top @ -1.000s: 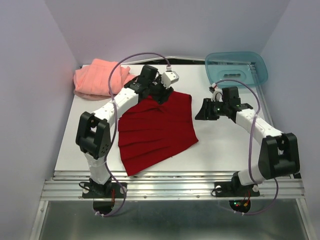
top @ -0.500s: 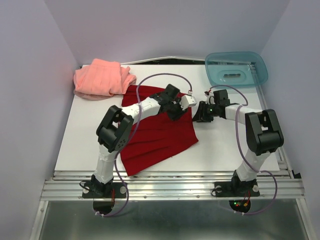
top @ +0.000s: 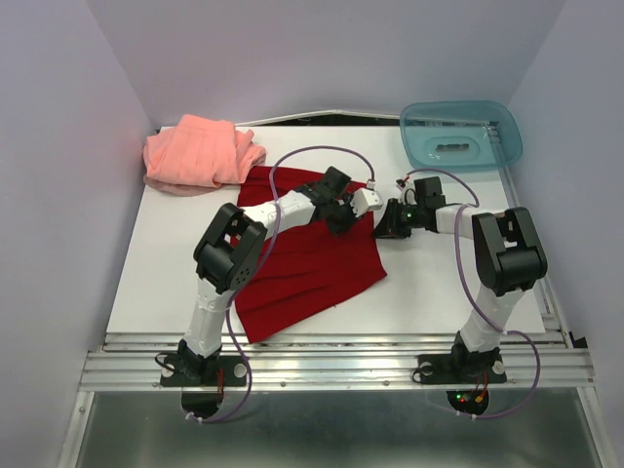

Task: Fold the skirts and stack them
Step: Fold the skirt

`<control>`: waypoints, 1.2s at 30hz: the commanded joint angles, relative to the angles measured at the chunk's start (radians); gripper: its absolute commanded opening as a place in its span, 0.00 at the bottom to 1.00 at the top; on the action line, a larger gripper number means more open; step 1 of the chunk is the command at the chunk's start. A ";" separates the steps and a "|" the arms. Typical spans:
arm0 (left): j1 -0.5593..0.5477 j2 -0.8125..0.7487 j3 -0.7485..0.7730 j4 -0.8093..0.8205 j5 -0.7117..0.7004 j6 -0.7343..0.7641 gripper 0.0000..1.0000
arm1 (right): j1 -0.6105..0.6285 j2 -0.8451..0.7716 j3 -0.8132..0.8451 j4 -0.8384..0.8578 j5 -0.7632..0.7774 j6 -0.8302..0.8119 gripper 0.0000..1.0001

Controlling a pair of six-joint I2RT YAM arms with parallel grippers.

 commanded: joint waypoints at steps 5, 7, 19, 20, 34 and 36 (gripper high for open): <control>-0.009 -0.045 0.015 0.030 0.061 0.010 0.03 | 0.003 0.054 -0.014 0.041 -0.037 0.013 0.24; -0.014 -0.046 0.023 0.024 0.055 0.007 0.06 | 0.003 0.055 -0.018 0.042 -0.034 0.016 0.24; -0.049 0.001 0.030 0.027 0.018 0.000 0.54 | 0.003 0.028 -0.013 -0.010 0.134 -0.004 0.14; -0.051 0.009 0.032 0.027 0.007 0.002 0.45 | 0.003 0.023 -0.011 -0.019 0.151 -0.017 0.14; -0.051 -0.038 0.016 0.031 0.036 0.011 0.00 | 0.042 0.074 0.005 -0.044 0.171 -0.033 0.14; -0.052 -0.049 0.016 0.034 0.062 0.007 0.00 | 0.042 0.074 0.007 -0.044 0.170 -0.033 0.13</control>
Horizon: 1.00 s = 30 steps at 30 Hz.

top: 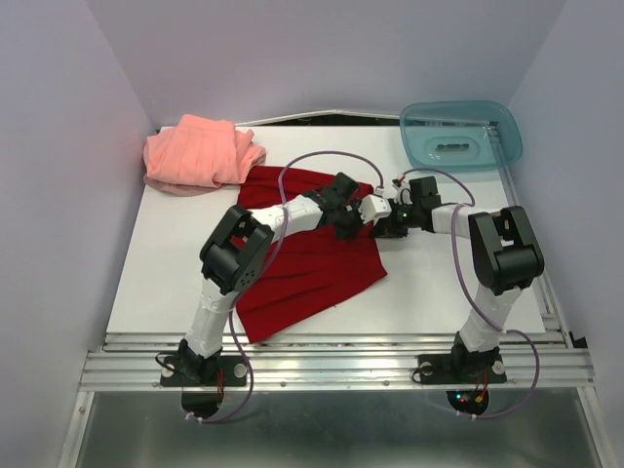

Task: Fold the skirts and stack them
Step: Fold the skirt

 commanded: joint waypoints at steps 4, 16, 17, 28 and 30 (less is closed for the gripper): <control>-0.006 -0.098 0.017 0.032 0.088 -0.022 0.00 | 0.013 0.050 -0.009 -0.065 0.106 -0.037 0.13; -0.006 -0.067 0.071 0.042 0.101 -0.051 0.00 | 0.013 0.042 -0.018 -0.063 0.097 -0.033 0.13; -0.006 -0.066 0.069 0.047 0.100 -0.051 0.00 | 0.013 0.042 -0.018 -0.065 0.094 -0.031 0.13; -0.006 0.071 0.132 0.012 0.086 -0.051 0.00 | 0.013 -0.042 0.017 -0.166 0.181 -0.088 0.22; -0.006 0.097 0.158 -0.008 0.088 -0.062 0.00 | 0.013 -0.057 0.051 -0.278 0.246 -0.100 0.23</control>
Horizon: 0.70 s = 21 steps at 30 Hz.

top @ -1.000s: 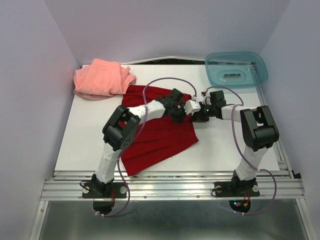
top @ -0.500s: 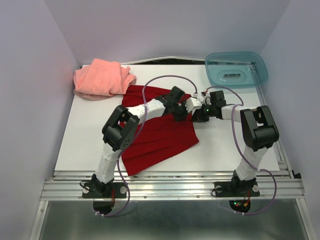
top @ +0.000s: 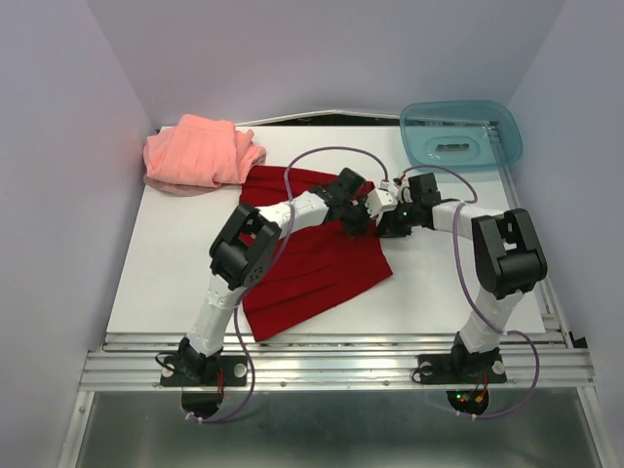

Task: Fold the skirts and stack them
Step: Fold the skirt

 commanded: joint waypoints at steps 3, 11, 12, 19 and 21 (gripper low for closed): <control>-0.008 0.078 0.078 -0.043 0.021 -0.021 0.00 | -0.004 -0.088 0.088 -0.333 0.343 -0.090 0.22; -0.005 0.102 0.087 -0.074 0.058 -0.033 0.00 | -0.117 -0.369 0.024 -0.391 0.105 -0.127 0.23; -0.003 0.104 0.087 -0.074 0.058 -0.033 0.00 | -0.117 -0.401 0.012 -0.381 0.104 -0.127 0.22; 0.003 0.125 0.124 -0.099 0.081 -0.062 0.06 | -0.099 -0.653 -0.279 0.012 -0.398 0.273 0.13; 0.011 0.133 0.134 -0.102 0.094 -0.075 0.06 | -0.081 -0.670 -0.355 0.172 -0.436 0.393 0.10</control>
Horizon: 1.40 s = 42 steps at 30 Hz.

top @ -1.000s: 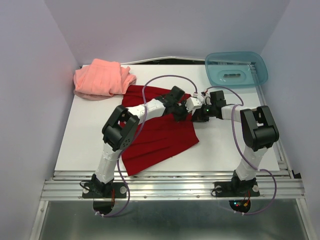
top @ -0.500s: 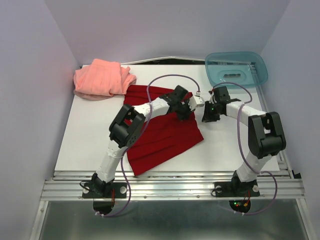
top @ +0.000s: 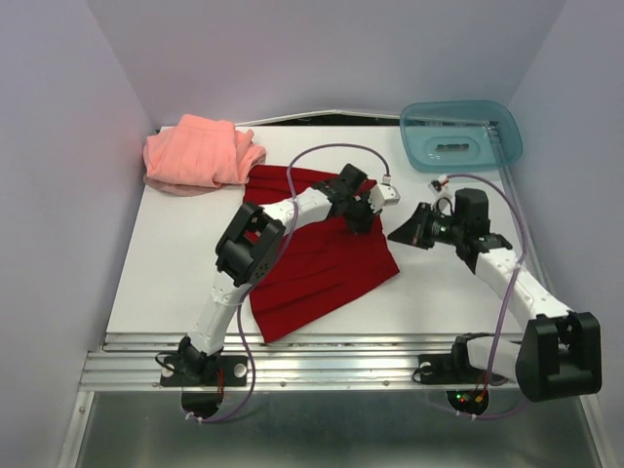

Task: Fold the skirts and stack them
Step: Fold the skirt

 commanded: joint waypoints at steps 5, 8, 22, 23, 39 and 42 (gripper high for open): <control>0.014 0.058 0.046 -0.085 0.051 -0.042 0.06 | 0.082 0.062 -0.278 0.440 -0.182 0.314 0.08; 0.015 0.058 0.043 -0.081 0.057 -0.045 0.06 | 0.082 0.137 -0.238 0.388 -0.110 0.232 0.07; 0.049 -0.042 0.035 -0.116 0.039 -0.017 0.16 | 0.082 0.482 -0.270 0.150 0.032 0.345 0.01; 0.052 -0.060 0.035 -0.113 0.040 -0.015 0.19 | 0.082 0.490 -0.277 0.163 0.012 0.366 0.01; 0.216 -0.245 -0.138 0.014 0.220 -0.300 0.39 | 0.297 0.163 -0.180 0.439 0.067 0.589 0.23; 0.230 -0.306 -0.238 0.083 0.272 -0.305 0.39 | 0.245 0.117 -0.048 0.283 0.172 0.425 0.36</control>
